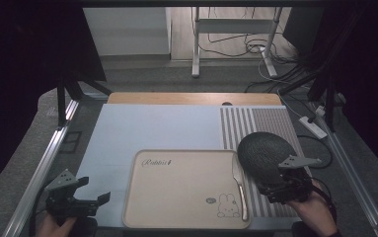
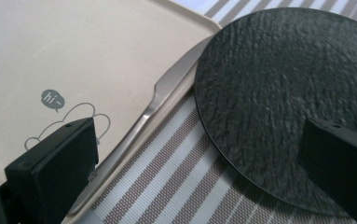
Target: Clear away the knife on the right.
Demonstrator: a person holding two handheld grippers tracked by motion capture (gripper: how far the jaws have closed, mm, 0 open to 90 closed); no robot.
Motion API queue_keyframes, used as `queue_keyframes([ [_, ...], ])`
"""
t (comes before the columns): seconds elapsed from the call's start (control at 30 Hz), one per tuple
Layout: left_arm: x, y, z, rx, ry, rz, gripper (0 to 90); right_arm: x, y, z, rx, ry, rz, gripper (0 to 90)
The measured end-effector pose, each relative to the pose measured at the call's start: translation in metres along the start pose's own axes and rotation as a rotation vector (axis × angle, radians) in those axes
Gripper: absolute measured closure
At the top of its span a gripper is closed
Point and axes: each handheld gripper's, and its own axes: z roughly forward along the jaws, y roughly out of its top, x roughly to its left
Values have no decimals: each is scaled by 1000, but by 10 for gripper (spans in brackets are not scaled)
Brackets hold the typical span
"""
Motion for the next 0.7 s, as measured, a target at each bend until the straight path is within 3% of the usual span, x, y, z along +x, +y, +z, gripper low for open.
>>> queue_keyframes([
  [0.37,0,0,-1,-6,15,-13,10,-4,-14,-11,-18,-3,71,0],
  [0.57,1,0,-1,-11,21,-15,3,-5,-17,-17,-39,-10,93,0],
  [0.7,2,0,-2,-23,47,-13,2,-5,-20,-21,-48,-18,96,0],
])
